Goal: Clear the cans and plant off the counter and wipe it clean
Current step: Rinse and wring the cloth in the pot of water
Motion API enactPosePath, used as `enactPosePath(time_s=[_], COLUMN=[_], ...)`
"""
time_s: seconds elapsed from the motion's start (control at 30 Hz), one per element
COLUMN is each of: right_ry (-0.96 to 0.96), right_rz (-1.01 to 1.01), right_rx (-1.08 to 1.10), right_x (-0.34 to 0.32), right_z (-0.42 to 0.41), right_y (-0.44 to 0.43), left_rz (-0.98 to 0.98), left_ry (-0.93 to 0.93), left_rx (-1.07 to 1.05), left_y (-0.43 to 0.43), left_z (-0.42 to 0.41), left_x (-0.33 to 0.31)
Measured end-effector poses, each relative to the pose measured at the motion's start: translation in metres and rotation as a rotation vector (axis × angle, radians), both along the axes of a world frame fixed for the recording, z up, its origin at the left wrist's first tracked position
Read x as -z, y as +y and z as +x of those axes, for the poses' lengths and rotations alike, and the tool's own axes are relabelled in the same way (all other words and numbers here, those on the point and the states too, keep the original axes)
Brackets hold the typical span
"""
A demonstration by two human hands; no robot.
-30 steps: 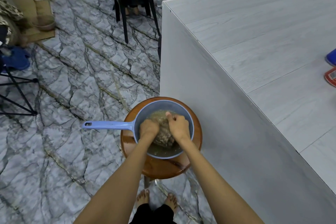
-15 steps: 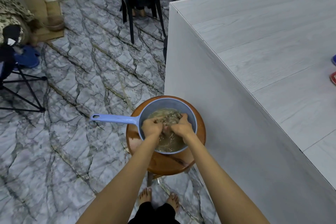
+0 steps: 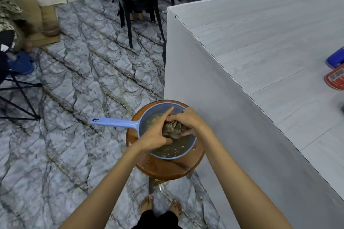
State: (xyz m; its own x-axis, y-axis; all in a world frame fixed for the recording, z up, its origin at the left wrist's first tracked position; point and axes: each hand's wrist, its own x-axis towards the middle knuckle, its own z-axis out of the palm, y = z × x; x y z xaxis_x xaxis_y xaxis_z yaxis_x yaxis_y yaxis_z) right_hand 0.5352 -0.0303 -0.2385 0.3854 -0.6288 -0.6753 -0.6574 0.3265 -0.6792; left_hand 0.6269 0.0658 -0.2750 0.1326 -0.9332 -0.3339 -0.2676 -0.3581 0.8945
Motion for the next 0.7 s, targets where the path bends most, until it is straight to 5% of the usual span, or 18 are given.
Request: enactPosePath(time_s=[0.17,0.33,0.43,0.6,0.7], right_ry=[-0.050,-0.205,-0.313,-0.491,-0.424], right_rz=[0.062,-0.028,-0.111,0.459,0.553], right_rx=[-0.117,-0.142,-0.259,-0.514,-0.631], right_x=[-0.030,-0.034,-0.020,0.005,0.009], right_z=[-0.002,-0.021,-0.032,-0.029,-0.015], right_y=[-0.003,-0.016,-0.032,-0.041,-0.037], left_rz=[-0.078,-0.146,-0.151,-0.140,-0.146], left_ry=[-0.176,-0.037,0.093,0.619,0.885], left_rx=[-0.215,-0.191,-0.223,-0.104,0.076], left_y=[-0.014,-0.014,-0.016,-0.022,-0.025], left_z=[-0.005,0.006,0.012,0.024,0.027], left_x=[0.008,0.004,-0.010,-0.036,-0.051])
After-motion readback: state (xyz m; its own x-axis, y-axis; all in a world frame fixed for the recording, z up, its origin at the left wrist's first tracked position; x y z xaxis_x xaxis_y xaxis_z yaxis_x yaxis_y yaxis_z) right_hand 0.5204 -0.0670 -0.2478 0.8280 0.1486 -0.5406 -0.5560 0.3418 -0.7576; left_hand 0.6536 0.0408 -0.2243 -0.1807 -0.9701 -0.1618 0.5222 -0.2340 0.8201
